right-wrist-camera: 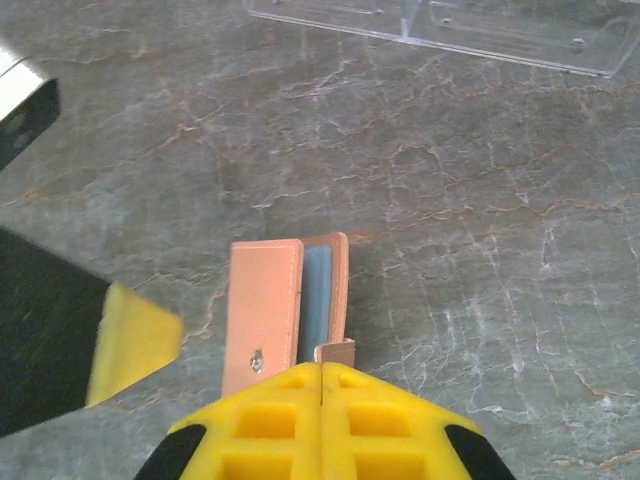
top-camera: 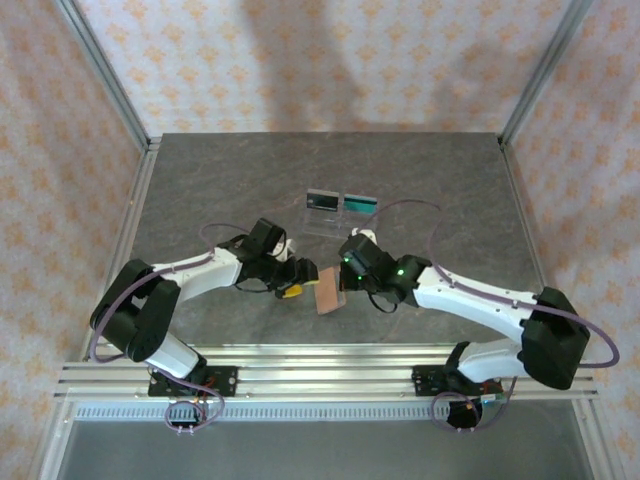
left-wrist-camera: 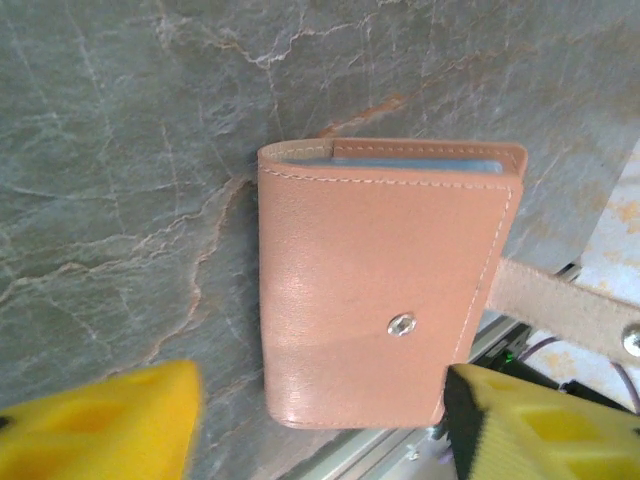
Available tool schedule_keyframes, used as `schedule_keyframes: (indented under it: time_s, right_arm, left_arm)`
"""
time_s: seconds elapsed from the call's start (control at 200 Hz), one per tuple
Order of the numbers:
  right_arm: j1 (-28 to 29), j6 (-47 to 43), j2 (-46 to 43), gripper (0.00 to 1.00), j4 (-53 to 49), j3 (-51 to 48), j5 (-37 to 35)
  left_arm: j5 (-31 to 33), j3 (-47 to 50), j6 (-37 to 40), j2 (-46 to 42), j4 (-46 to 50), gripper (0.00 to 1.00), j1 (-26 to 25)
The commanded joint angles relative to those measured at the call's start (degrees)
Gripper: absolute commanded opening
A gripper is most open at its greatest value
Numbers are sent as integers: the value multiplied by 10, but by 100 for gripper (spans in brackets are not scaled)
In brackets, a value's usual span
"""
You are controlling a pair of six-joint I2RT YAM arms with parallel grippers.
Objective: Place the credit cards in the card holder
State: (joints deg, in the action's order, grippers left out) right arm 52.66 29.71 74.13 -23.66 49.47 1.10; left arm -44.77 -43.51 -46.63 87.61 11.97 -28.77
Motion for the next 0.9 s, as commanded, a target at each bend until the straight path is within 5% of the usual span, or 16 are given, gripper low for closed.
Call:
schedule_keyframes:
  time_s: [0.0,0.325,0.511,0.896]
  right_arm:
    - [-1,-32,-13,0,-22,33,33]
    - [-1,-32,15,0,23,38,99]
    - [-2,-34,14,0,8,30,73]
    - [-6,-32,-19,0,-15,10,26]
  left_arm:
    - [1,-10,-2,-18,-13,77,-2]
    - [-10,-1,-3,-11,-24,77,-2]
    - [37,-15,48,0,61,51,2]
    - [133,-40,112,3,175,46,9]
